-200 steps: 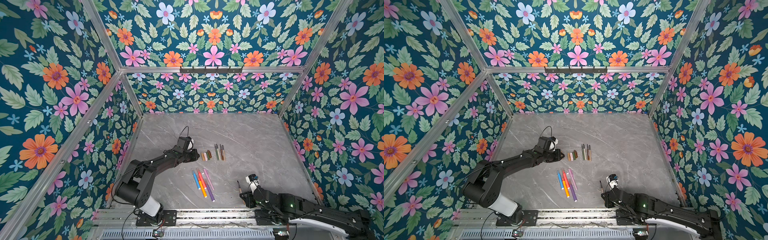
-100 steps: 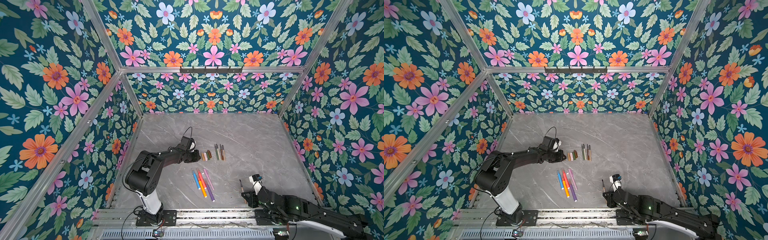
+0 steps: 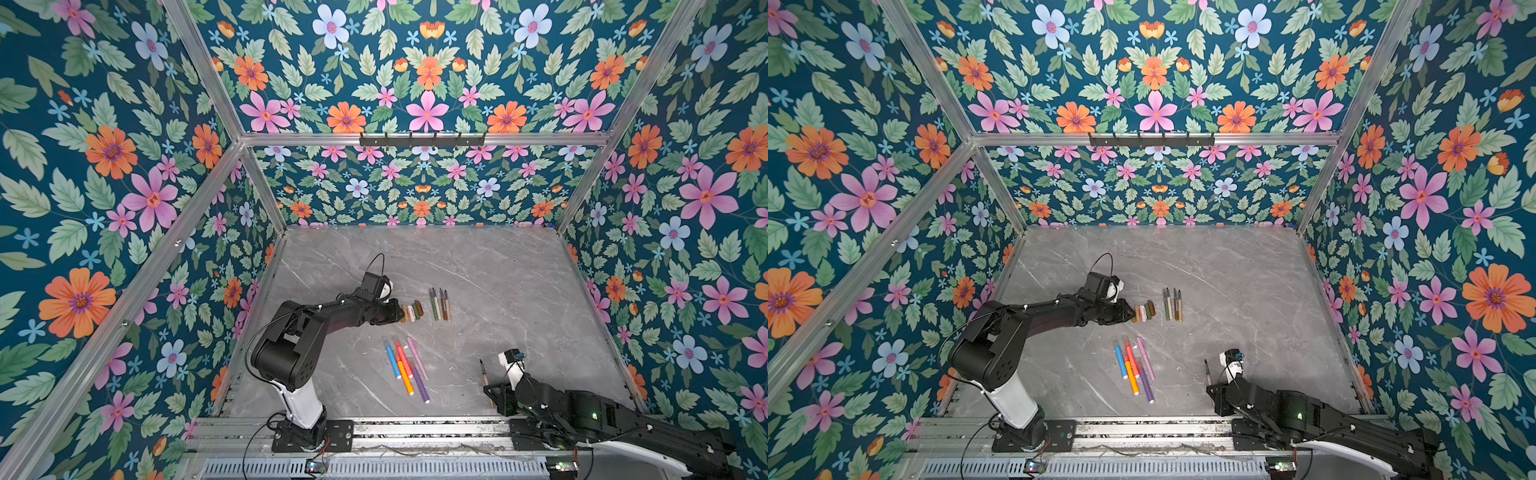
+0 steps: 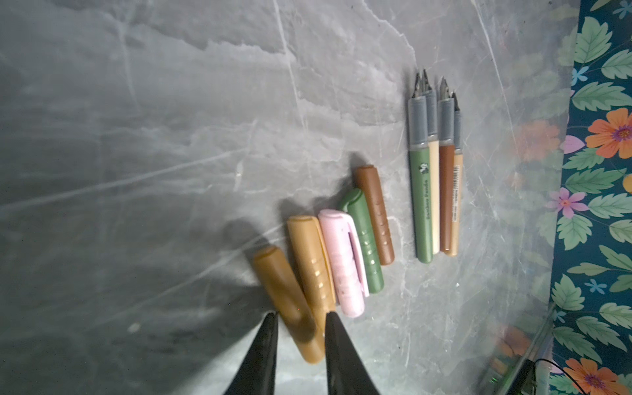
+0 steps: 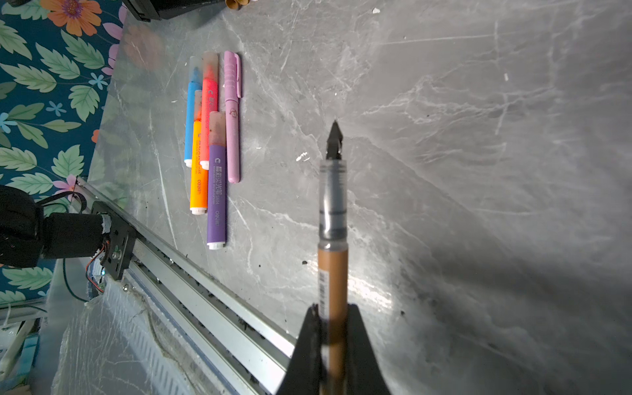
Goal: Open the pen caps
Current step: 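Set the mustard cap beside the other caps and open the left gripper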
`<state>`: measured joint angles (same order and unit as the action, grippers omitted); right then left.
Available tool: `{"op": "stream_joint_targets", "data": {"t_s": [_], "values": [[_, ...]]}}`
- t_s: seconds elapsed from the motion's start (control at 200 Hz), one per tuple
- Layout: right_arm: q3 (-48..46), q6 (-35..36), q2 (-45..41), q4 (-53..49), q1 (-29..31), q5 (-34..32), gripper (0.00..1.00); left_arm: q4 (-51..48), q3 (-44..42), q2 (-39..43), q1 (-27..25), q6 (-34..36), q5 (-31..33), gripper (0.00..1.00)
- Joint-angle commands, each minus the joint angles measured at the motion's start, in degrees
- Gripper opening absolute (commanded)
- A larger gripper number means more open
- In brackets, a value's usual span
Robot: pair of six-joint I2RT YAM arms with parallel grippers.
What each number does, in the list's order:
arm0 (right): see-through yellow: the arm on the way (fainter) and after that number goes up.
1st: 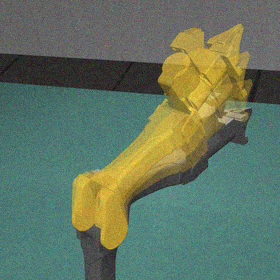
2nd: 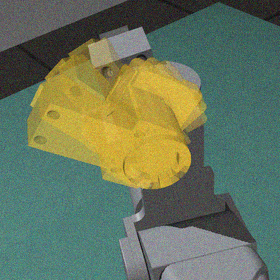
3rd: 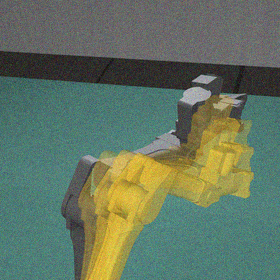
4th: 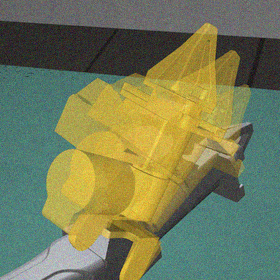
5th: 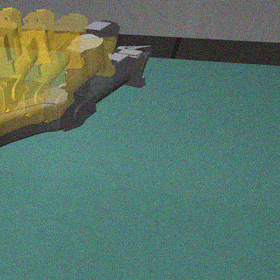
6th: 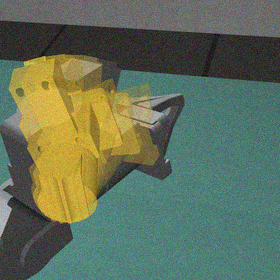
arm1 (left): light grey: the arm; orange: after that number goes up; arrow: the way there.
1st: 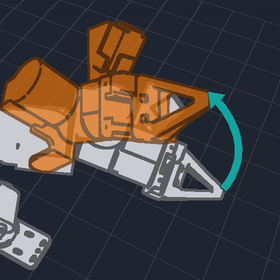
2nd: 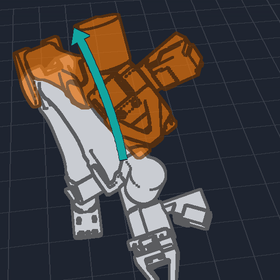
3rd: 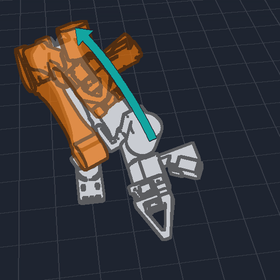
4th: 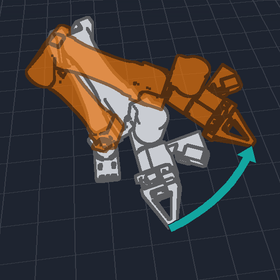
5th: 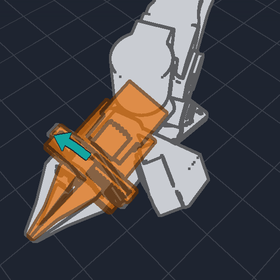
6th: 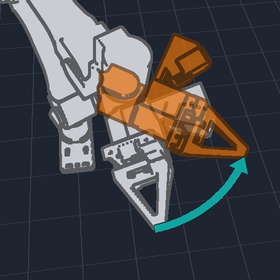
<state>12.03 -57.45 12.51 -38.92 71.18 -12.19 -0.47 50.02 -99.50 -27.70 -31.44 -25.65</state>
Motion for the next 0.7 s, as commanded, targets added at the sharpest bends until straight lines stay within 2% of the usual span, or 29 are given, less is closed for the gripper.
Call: {"op": "stream_joint_targets", "data": {"t_s": [0.0,0.475,0.695], "values": [[0.0,-0.3,-0.1,0.3,0.0,-1.0,0.0,1.1,0.3,-0.2,0.1,-0.3,-0.7,0.27],[-0.1,-0.4,-0.1,0.3,0.0,-1.0,0.0,1.3,1.0,-0.2,0.1,-0.6,-1.2,0.27],[0.2,-0.8,0.0,-0.3,0.1,-1.7,0.0,-1.5,1.3,4.9,0.1,-0.5,-0.1,0.27]]}}
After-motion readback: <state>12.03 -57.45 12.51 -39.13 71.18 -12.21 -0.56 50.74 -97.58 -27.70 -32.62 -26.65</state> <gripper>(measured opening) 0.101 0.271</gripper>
